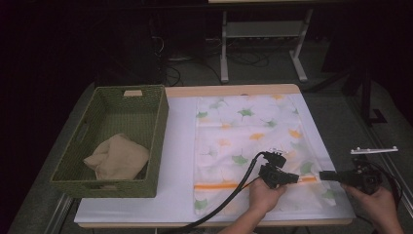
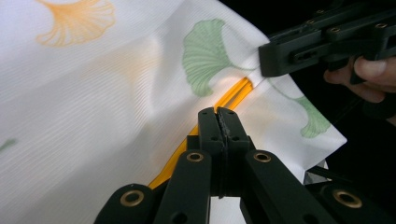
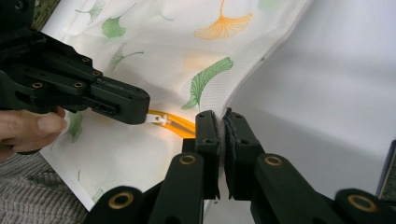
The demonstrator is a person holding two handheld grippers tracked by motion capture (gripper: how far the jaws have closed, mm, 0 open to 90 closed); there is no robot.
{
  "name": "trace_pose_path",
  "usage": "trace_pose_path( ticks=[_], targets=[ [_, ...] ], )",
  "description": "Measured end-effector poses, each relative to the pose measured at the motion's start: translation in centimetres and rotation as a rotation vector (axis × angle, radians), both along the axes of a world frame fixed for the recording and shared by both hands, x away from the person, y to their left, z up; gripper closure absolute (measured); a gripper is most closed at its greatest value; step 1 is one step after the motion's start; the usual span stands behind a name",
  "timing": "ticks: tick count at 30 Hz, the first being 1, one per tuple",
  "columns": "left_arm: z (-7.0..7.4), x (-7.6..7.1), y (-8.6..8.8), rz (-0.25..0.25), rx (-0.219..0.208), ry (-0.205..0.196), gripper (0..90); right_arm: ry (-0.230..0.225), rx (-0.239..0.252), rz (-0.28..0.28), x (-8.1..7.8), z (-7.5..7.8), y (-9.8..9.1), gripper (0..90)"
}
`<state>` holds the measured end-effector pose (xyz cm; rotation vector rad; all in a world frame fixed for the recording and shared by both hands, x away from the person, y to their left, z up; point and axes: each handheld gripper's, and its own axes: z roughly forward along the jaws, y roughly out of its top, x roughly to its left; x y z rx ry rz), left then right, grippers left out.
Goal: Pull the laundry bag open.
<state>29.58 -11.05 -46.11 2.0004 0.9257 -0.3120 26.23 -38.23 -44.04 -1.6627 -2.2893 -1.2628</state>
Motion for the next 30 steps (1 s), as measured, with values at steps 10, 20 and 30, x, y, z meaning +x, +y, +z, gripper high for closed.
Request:
trace_pose_path(
  ticks=[10, 20, 30],
  targets=[
    [0.1, 0.0, 0.8, 0.001, 0.015, -0.004, 90.0, 0.003, -0.001, -0.002, 0.0, -0.1, -0.1, 84.5],
    [0.1, -0.1, 1.4, -0.007, 0.029, -0.008, 90.0, 0.006, -0.006, -0.001, 0.0, -0.2, -0.1, 84.5],
    [0.3, -0.1, 2.4, 0.0, 0.039, -0.015, 90.0, -0.001, -0.014, -0.013, 0.0, -0.1, -0.2, 84.5]
  ],
)
